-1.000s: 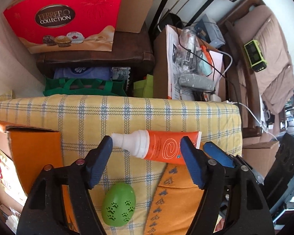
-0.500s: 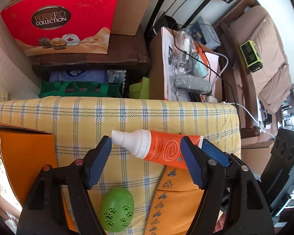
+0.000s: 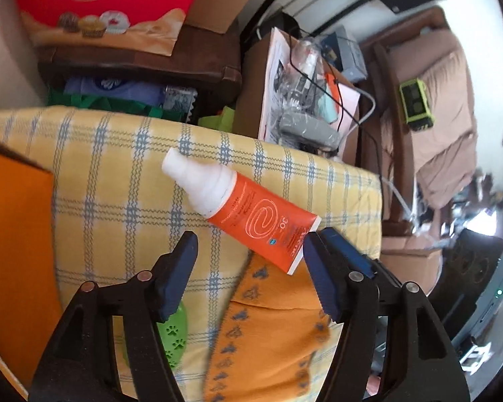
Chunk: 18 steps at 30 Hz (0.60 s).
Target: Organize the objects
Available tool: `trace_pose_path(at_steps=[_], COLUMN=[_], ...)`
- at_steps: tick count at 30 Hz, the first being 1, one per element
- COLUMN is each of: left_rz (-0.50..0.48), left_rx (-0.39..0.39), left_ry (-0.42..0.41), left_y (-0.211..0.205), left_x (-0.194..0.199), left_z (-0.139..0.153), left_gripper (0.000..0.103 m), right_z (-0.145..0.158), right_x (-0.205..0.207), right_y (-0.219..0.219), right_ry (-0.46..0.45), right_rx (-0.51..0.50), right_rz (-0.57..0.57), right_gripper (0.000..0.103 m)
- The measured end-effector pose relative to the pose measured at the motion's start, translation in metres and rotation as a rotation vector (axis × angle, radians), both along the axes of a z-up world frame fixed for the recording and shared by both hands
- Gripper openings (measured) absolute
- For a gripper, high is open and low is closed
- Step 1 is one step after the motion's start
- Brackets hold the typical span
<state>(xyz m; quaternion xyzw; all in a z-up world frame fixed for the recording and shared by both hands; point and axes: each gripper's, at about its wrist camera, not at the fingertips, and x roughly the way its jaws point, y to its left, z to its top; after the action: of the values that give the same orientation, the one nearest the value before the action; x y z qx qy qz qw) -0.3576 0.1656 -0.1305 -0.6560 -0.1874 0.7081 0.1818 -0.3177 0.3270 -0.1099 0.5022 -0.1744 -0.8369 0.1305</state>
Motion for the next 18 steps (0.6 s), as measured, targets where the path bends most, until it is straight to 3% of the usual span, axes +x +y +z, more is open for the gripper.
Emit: trace_pose_path(at_steps=[4, 9, 14, 18], left_rz=[0.068, 0.098, 0.077, 0.085], left_rx=[0.041, 0.1, 0.092, 0.138], left_ry=[0.009, -0.024, -0.006, -0.035], left_y=[-0.01, -0.014, -0.009, -0.009], left_x=[0.0, -0.001, 0.0, 0.003], left_z=[-0.002, -0.013, -0.014, -0.018], left_gripper=[0.063, 0.065, 0.058, 0.045], right_z=[0.005, -0.01, -0.02, -0.024], right_x=[-0.013, -0.032, -0.034, -0.033], right_y=[0.008, 0.007, 0.002, 0.007], right_ry=[0.039, 0.001, -0.05, -0.096], right_rx=[-0.047, -0.118, -0.145, -0.206], right_rz=[-0.029, -0.035, -0.023, -0.02], right_gripper=[0.036, 0.036, 0.034, 0.029])
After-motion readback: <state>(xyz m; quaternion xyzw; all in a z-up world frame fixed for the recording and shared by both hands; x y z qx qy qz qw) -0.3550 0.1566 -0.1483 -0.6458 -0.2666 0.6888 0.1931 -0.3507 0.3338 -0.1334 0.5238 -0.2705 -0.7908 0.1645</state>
